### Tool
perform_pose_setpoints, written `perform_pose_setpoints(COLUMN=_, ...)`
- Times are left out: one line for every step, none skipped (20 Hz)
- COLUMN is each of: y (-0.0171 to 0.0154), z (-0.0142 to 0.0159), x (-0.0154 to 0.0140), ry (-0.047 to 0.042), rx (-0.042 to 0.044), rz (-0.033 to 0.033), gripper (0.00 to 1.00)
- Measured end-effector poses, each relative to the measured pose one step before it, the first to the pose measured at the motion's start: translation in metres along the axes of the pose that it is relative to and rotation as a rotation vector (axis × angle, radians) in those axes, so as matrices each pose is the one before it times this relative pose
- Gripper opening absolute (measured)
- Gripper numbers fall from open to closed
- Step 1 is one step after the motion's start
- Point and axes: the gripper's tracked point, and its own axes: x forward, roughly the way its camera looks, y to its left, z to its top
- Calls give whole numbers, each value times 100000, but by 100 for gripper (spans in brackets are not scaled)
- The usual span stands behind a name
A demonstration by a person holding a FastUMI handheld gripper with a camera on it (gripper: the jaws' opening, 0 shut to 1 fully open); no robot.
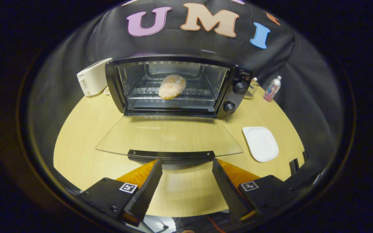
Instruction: Open the toaster oven, put the food inside, and close the toaster oven door.
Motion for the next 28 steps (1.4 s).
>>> perform_pose_setpoints(y=-44, z=601, x=-202, ry=-1348, rx=-428, rz=259, gripper=99)
perform_pose_setpoints(y=-70, z=561, x=-214, ry=-1598, rx=-8, rz=201, gripper=99)
perform_pose_setpoints(y=-43, z=631, x=-181, ry=-1349, rx=119, rz=217, gripper=99)
perform_pose_setpoints(y=-32, z=570, x=-54, ry=-1552, rx=192, rz=182, gripper=99)
perform_pose_setpoints(y=-38, z=754, x=-160, ry=-1657, rx=312, rz=118, gripper=99)
perform_pose_setpoints(y=9, z=736, x=-82, ry=-1903, rx=408, rz=57, gripper=99)
perform_pose_setpoints(y=12, z=844, x=-26, ry=-1926, rx=628, rz=95, gripper=99)
perform_pose_setpoints(y=-47, z=533, x=30, ry=-1476, rx=676, rz=183, gripper=99)
perform_pose_setpoints(y=13, z=497, x=-106, ry=-817, rx=164, rz=178, gripper=99)
perform_pose_setpoints(y=-111, z=397, x=27, ry=-1043, rx=53, rz=43, gripper=99)
perform_pose_setpoints(y=-22, z=479, x=26, ry=-1033, rx=112, rz=57, gripper=99)
perform_pose_setpoints(y=3, z=189, x=-23, ry=-712, rx=184, rz=88, gripper=99)
perform_pose_setpoints(y=-11, z=368, x=27, ry=-508, rx=311, rz=220, gripper=99)
perform_pose_setpoints(y=64, z=512, x=81, ry=-1506, rx=917, rz=327, gripper=99)
perform_pose_setpoints(y=128, z=689, x=125, ry=-1609, rx=1492, rz=322, gripper=99)
perform_pose_setpoints(y=67, z=510, x=401, ry=-1582, rx=1649, rz=229, gripper=99)
perform_pose_setpoints(y=-10, z=450, x=631, ry=-162, rx=306, rz=-640, gripper=99)
perform_pose_setpoints(y=343, z=212, x=-215, ry=-261, rx=-10, rz=1891, gripper=99)
perform_pose_setpoints(y=-17, z=818, x=355, ry=-2278, rx=167, rz=-915, gripper=99)
perform_pose_setpoints(y=141, z=871, x=531, ry=-1760, rx=1019, rz=762, gripper=99)
perform_pose_setpoints(y=112, z=723, x=335, ry=-929, rx=751, rz=-9, gripper=99)
perform_pose_setpoints(y=15, z=832, x=366, ry=-1820, rx=1062, rz=48, gripper=99)
perform_pose_setpoints(y=92, z=747, x=593, ry=-1271, rx=1020, rz=71, gripper=99)
perform_pose_setpoints(y=158, z=747, x=650, ry=-1077, rx=991, rz=144, gripper=99)
perform_pose_setpoints(y=221, z=777, x=698, ry=-1087, rx=838, rz=150, gripper=99)
perform_pose_setpoints(y=134, z=736, x=475, ry=-830, rx=730, rz=73, gripper=99)
perform_pose_setpoints(y=137, z=578, x=537, ry=-866, rx=847, rz=168, gripper=99)
perform_pose_setpoints(y=38, z=336, x=457, ry=-675, rx=1259, rz=254, gripper=99)
